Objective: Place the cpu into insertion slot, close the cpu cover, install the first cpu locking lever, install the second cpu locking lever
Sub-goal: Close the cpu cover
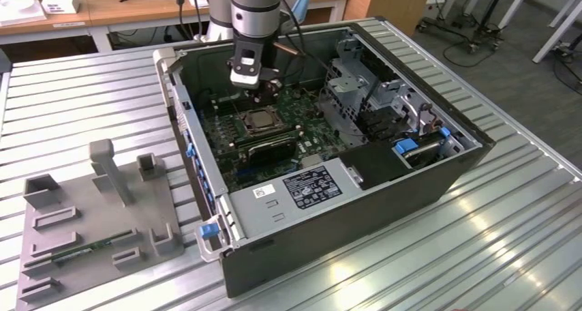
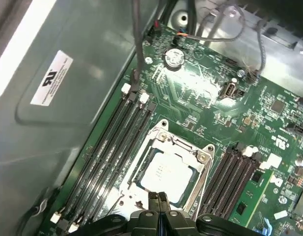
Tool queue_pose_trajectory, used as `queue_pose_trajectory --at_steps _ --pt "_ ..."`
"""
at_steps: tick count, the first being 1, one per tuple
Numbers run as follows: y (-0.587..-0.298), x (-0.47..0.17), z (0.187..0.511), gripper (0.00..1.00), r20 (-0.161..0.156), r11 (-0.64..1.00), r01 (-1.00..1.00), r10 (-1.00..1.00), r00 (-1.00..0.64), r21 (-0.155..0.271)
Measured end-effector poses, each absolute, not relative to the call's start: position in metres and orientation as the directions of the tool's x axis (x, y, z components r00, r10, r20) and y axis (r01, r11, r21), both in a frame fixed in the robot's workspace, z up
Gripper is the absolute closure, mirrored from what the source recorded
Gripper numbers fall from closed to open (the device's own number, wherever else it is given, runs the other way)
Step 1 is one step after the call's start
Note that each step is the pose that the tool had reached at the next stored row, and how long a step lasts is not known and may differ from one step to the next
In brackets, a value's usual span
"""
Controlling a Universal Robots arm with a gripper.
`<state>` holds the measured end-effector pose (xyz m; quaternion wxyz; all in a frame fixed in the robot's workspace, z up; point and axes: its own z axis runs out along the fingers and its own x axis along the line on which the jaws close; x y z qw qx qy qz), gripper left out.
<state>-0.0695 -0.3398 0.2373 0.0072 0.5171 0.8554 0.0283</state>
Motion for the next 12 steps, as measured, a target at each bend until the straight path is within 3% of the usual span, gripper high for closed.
queue_pose_trajectory --at_steps 12 --pt "-0.3398 -0.0695 0.2373 0.89 0.017 0.554 0.831 0.831 -0.555 0.056"
